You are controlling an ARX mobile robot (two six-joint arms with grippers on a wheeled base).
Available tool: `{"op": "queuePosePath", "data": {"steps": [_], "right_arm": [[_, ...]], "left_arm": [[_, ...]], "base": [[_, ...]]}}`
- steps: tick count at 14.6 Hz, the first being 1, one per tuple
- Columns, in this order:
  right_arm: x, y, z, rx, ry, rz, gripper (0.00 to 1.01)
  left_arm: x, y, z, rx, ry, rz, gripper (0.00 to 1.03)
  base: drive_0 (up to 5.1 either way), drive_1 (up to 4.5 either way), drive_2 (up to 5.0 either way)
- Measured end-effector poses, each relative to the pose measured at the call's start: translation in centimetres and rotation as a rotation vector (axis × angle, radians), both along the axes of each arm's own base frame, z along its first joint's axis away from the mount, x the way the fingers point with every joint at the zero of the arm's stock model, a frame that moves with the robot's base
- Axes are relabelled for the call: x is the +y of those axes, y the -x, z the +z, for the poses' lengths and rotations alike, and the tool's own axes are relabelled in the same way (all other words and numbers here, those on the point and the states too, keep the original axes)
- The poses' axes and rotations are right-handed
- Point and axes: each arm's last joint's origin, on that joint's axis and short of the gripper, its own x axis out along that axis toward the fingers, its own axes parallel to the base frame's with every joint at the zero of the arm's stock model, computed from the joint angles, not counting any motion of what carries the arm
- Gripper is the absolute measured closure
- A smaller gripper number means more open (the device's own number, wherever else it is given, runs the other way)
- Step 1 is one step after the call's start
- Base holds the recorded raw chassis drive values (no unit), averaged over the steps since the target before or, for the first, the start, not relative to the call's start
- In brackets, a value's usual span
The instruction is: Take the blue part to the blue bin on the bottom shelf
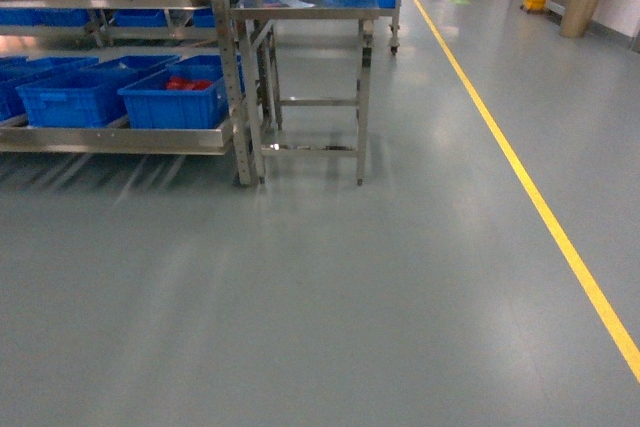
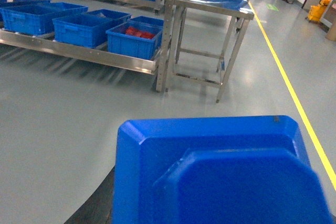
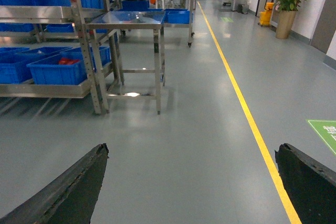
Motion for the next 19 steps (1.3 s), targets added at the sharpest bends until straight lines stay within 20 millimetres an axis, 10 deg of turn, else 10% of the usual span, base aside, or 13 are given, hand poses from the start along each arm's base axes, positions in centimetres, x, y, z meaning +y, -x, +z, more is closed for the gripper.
{"op": "queuePosePath", "data": {"steps": [19], "right_arm": [[0.0,0.0,0.0,0.001,0.0,0.0,0.03]], "left_arm": [[0.01,0.02,0.06,-0.006,0.002,0.002,0.6]], "base": [[-0.1,4.13,-4.3]]}}
